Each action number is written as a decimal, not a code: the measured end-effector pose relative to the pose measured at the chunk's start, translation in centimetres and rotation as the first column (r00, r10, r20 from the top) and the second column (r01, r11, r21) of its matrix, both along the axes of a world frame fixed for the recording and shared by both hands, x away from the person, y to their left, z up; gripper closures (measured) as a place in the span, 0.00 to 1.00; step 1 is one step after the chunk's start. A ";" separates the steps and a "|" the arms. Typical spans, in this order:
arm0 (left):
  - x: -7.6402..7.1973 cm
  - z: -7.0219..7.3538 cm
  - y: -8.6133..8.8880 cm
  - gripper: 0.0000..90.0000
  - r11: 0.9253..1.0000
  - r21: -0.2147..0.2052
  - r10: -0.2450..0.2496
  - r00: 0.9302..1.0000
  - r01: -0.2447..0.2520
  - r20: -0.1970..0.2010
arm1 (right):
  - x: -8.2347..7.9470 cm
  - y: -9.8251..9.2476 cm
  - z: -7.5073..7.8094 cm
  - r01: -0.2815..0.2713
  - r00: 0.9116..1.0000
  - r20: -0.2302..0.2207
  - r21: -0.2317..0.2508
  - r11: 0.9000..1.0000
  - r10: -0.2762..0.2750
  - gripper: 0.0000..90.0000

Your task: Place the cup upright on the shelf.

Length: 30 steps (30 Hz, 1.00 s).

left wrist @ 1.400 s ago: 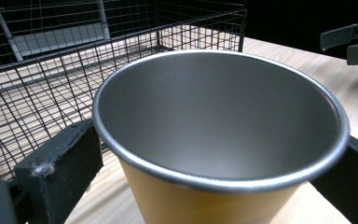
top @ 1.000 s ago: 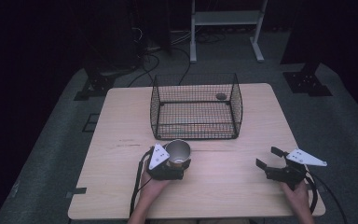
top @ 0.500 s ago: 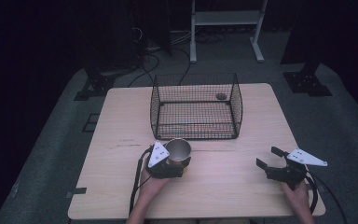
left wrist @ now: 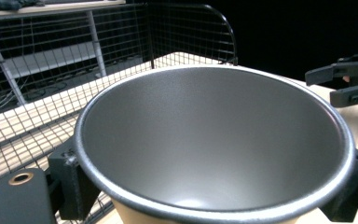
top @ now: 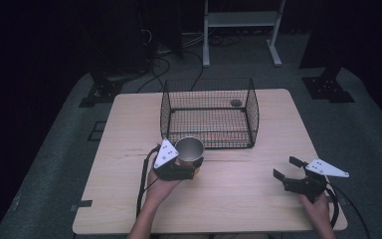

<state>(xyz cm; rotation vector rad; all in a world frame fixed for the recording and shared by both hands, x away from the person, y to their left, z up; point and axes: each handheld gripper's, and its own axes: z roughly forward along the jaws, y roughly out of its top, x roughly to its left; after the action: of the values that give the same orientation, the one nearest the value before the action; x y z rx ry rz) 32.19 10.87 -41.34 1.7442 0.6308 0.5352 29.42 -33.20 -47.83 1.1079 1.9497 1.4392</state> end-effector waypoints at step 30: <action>4.3 6.3 -1.4 0.14 0.994 -0.010 -0.107 0.994 0.107 -0.001 | 0.0 0.1 0.0 -0.005 1.000 -0.004 -0.009 1.000 0.005 0.14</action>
<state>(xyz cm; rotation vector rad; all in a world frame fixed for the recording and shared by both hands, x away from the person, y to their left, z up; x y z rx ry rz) 36.44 9.51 -35.02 1.7584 0.5366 0.4558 29.42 -33.06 -47.81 1.1033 1.9609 1.4310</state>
